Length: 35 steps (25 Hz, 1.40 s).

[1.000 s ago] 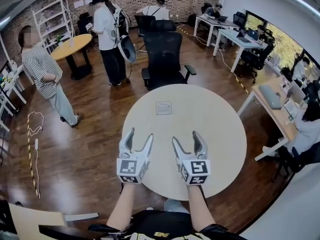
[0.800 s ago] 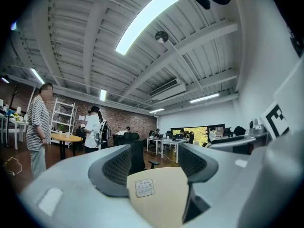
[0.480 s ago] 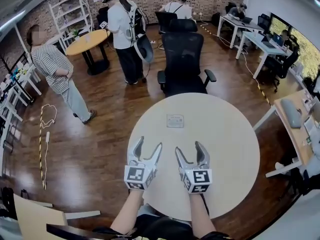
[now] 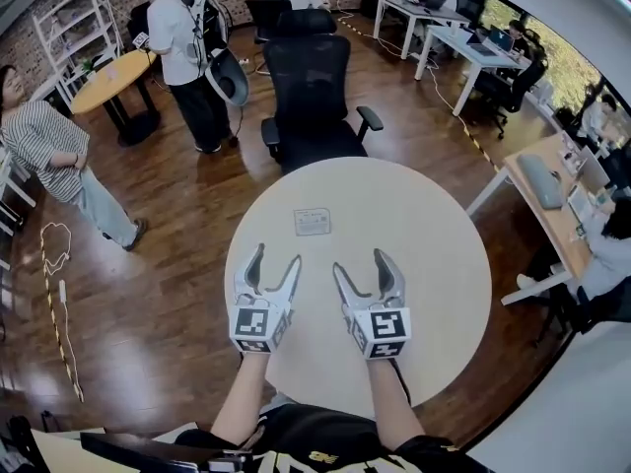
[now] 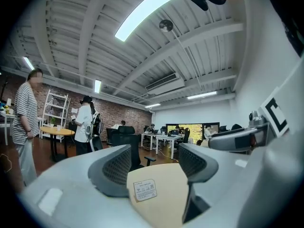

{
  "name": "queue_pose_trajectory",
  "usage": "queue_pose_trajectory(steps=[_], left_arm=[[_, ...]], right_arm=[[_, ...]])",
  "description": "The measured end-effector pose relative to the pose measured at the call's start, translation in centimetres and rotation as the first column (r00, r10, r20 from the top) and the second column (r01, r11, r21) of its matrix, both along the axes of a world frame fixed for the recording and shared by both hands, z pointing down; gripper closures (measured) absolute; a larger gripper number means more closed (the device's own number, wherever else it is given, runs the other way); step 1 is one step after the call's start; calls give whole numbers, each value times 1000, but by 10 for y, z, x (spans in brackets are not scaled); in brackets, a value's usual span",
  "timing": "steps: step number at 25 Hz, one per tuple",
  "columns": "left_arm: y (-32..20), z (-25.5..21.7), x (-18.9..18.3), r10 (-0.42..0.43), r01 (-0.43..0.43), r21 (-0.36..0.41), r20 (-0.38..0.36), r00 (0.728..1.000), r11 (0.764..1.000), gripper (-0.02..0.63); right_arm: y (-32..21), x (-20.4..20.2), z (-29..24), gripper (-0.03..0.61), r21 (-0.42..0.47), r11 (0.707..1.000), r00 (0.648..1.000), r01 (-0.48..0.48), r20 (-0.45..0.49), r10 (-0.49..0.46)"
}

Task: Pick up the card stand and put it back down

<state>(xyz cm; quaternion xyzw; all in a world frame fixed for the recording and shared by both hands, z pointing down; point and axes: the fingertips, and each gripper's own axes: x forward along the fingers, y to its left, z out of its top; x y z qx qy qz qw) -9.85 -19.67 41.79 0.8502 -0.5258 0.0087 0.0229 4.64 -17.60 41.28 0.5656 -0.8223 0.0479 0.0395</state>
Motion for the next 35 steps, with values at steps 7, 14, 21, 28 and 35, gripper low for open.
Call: queue_pose_trajectory(steps=[7,14,21,28,35], left_arm=[[-7,2,-3,53,-53,-6,25,998,999,304],[-13,-5,-32,50,-51,17,50,997,999,304],[-42,-21,-100,12,-14,21,80,997,1000,304],[-62,-26,-142,32,-33,10,128,991,999,302],[-86,-40,-172,44,-45,2,184,982,999,302]], right_arm=[[-8,-9,-4,227,3,1000,1000,-22,-3,22],[-4,-28,-14,227,16,1000,1000,-2,-2,2],[2,-32,-9,227,7,1000,1000,-3,11,3],[4,-26,-6,227,-4,1000,999,-25,20,25],[-1,-22,-2,227,-9,999,999,-35,23,35]])
